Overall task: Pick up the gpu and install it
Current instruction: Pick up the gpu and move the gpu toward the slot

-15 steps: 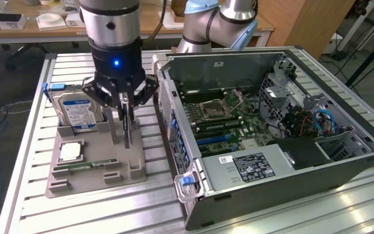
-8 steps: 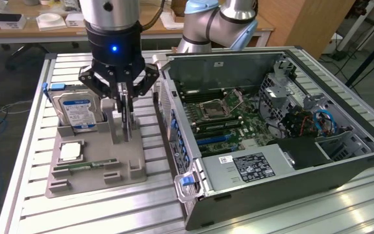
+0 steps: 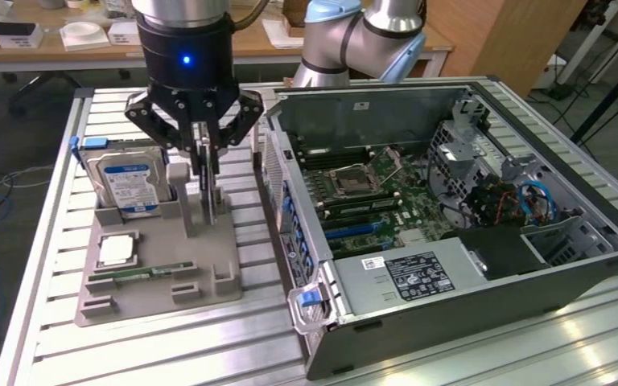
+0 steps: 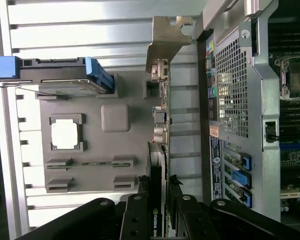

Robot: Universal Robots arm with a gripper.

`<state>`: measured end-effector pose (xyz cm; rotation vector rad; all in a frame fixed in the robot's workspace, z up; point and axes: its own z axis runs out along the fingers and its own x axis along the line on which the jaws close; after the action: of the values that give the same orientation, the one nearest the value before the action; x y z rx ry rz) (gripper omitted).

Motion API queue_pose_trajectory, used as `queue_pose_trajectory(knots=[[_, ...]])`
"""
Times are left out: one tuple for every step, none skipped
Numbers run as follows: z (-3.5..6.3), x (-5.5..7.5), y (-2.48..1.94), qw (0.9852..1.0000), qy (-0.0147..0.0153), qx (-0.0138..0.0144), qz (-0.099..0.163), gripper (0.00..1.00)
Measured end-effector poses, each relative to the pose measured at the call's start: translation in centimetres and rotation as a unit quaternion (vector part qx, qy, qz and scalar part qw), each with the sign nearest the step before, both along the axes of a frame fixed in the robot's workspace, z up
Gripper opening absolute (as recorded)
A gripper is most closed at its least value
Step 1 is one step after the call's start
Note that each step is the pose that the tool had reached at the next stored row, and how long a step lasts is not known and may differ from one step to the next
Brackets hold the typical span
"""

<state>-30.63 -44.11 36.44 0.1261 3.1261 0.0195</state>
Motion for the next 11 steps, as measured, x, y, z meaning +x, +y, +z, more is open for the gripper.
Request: queue_pose_trajectory(knots=[[0.23, 0.0, 0.00, 1.0000, 0.0000, 0.0000, 0.000, 0.26], [0.45, 0.0, 0.00, 1.0000, 0.0000, 0.0000, 0.000, 0.26], [0.64, 0.0, 0.00, 1.0000, 0.0000, 0.0000, 0.000, 0.26], [0.80, 0.0, 0.00, 1.0000, 0.0000, 0.0000, 0.000, 0.26], [0.95, 0.0, 0.00, 1.0000, 0.0000, 0.0000, 0.000, 0.26], [1.09, 0.0, 0.00, 1.0000, 0.0000, 0.0000, 0.000, 0.26], [1.23, 0.0, 0.00, 1.0000, 0.0000, 0.0000, 0.000, 0.26], [1.38, 0.0, 0.00, 1.0000, 0.0000, 0.0000, 0.000, 0.26], [1.55, 0.0, 0.00, 1.0000, 0.0000, 0.0000, 0.000, 0.26], [1.74, 0.0, 0.00, 1.0000, 0.0000, 0.0000, 0.000, 0.26], [1.94, 0.0, 0.00, 1.0000, 0.0000, 0.0000, 0.000, 0.26]])
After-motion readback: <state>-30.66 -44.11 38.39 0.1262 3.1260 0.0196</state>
